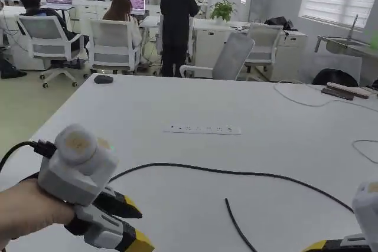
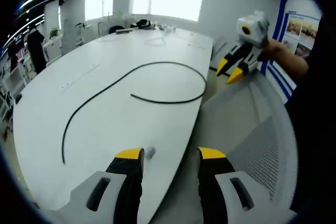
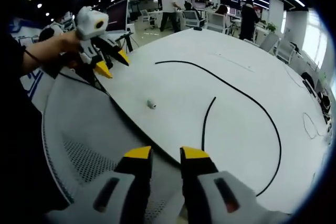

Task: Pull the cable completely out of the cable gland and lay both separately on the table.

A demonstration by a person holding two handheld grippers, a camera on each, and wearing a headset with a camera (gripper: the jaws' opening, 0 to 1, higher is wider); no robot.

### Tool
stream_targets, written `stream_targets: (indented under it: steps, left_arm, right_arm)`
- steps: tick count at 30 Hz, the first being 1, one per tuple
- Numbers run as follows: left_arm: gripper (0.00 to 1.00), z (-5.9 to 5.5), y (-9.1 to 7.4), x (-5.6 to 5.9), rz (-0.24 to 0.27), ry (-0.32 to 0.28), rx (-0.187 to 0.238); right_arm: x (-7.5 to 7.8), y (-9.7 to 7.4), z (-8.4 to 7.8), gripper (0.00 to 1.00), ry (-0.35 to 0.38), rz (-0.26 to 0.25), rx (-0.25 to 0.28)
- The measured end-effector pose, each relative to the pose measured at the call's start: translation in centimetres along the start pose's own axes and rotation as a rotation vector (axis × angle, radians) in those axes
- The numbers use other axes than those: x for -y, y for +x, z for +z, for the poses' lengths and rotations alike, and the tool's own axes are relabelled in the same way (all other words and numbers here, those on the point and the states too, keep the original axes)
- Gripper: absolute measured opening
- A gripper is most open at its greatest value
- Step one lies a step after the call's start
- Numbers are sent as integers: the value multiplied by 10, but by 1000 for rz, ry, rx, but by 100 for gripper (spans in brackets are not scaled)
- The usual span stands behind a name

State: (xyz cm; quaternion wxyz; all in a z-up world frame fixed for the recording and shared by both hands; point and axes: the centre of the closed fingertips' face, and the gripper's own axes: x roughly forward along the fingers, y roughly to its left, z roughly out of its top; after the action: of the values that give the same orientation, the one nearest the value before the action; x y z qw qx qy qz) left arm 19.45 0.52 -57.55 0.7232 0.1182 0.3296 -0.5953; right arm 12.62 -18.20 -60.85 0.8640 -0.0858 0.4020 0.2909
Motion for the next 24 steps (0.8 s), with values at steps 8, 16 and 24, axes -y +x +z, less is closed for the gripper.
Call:
stream_targets:
  steps: [8,16,24]
  left_arm:
    - [50,-31,-52,-9,252,-55,52]
    - [56,-56,-62,-24,384,-257,191]
    - [53,-57,-48,-14,346,-278,209]
  right_arm:
    - [-6,4,-7,20,40,21,-1]
    - [-12,7,-7,21,97,46,30]
    - [-14,12,-9,31,250,76,83]
